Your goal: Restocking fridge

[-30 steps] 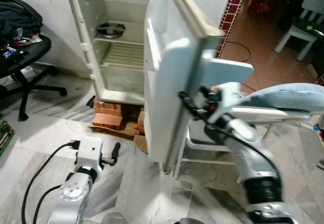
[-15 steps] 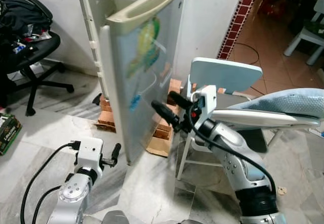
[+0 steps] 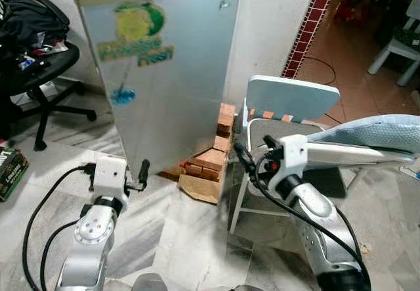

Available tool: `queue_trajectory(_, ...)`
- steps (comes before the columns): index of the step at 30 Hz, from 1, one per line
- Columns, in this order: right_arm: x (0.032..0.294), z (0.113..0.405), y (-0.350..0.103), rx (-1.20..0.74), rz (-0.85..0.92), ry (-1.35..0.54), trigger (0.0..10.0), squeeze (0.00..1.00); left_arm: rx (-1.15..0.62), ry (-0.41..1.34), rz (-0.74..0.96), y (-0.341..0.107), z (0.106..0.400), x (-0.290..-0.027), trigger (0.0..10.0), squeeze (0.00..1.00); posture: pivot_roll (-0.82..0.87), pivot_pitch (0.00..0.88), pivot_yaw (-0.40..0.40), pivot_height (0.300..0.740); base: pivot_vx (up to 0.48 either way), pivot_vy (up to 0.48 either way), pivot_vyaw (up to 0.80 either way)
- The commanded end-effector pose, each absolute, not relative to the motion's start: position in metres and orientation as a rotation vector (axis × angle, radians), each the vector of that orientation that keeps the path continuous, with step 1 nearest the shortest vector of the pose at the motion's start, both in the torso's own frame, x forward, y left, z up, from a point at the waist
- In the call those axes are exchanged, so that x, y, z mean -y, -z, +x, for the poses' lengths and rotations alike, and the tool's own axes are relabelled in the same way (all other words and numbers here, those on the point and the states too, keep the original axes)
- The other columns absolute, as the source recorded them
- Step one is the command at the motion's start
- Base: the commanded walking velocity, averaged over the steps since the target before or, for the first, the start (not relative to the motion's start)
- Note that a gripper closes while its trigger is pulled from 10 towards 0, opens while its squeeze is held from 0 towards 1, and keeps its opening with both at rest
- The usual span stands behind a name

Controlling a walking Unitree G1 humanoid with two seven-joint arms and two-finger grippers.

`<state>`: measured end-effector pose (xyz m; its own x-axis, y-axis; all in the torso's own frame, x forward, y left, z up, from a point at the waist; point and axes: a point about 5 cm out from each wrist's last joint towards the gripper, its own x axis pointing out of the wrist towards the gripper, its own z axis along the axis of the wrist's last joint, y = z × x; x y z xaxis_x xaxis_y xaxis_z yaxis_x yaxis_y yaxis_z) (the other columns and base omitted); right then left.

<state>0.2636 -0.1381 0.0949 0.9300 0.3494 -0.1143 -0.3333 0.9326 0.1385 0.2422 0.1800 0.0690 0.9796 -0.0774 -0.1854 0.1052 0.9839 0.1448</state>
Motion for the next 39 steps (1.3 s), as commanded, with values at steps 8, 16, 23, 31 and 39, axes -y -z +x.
queue_trajectory(8, 0.149, 0.262, -0.094, -0.100, 0.047, -0.216, 10.0, 0.00, -0.176, 0.138, 0.163, -0.066, 0.244, -0.173, 10.0, 0.00, 0.07, 0.000, -0.043, 0.740, 0.000, 0.480, 0.00)
queue_trajectory(16, 0.158, 0.263, -0.092, -0.096, 0.018, -0.148, 10.0, 0.00, -0.176, 0.147, 0.173, -0.064, 0.243, -0.172, 10.0, 0.00, 0.07, 0.000, -0.046, 0.740, 0.000, 0.480, 0.00)
queue_trajectory(23, 0.161, 0.265, -0.091, -0.094, 0.007, -0.102, 10.0, 0.00, -0.171, 0.164, 0.182, -0.064, 0.244, -0.168, 10.0, 0.00, 0.07, 0.000, -0.041, 0.740, 0.000, 0.480, -0.46)
queue_trajectory(31, 0.164, 0.263, -0.087, -0.090, -0.004, -0.072, 10.0, 0.00, -0.159, 0.188, 0.187, -0.063, 0.247, -0.165, 10.0, 0.00, 0.06, 0.000, -0.036, 0.740, 0.000, 0.480, -0.80)
queue_trajectory(39, 0.166, 0.258, -0.083, -0.102, -0.007, -0.051, 10.0, 0.00, -0.125, 0.204, 0.141, -0.064, 0.242, -0.163, 10.0, 0.00, 0.04, 0.000, -0.025, 0.740, 0.000, 0.099, -0.12)
